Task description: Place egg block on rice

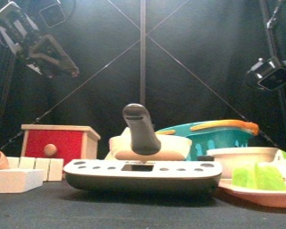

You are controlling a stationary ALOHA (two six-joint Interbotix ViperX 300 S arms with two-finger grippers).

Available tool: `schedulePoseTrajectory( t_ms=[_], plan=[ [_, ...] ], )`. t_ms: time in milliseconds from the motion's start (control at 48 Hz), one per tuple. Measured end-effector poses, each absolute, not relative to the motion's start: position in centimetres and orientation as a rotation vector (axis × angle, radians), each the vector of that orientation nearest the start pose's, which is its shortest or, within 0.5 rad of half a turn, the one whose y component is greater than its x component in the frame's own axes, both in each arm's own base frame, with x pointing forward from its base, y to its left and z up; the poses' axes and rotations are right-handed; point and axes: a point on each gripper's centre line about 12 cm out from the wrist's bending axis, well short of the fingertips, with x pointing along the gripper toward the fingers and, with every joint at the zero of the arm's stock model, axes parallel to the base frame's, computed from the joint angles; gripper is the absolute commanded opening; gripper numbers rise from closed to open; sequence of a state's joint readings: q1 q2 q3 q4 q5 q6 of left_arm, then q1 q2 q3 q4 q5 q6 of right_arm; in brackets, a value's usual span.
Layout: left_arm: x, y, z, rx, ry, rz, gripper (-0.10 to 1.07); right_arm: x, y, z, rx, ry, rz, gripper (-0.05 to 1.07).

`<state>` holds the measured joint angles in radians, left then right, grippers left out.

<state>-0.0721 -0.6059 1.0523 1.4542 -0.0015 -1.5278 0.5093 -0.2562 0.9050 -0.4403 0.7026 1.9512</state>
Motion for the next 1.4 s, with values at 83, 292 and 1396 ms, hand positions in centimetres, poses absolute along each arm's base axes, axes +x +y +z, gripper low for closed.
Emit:
schedulePoseTrajectory(
  t_ms=[83, 292, 1396],
  plan=[
    [25.4, -1.8, 22.5, -0.059, 0.453, -0.052, 0.54, 24.8, 8.8, 15.1, 0.866, 0.977, -0.716, 0.6],
    [25.4, -1.5, 22.5, -0.076, 0.454, -0.04, 0.54, 29.2, 6.8, 19.2, 0.77, 0.871, -0.615, 0.6],
    [25.1, -1.3, 21.9, -0.079, 0.469, -0.033, 0.54, 43.7, 2.3, 19.4, 0.492, 0.993, -0.441, 0.61]
  ],
)
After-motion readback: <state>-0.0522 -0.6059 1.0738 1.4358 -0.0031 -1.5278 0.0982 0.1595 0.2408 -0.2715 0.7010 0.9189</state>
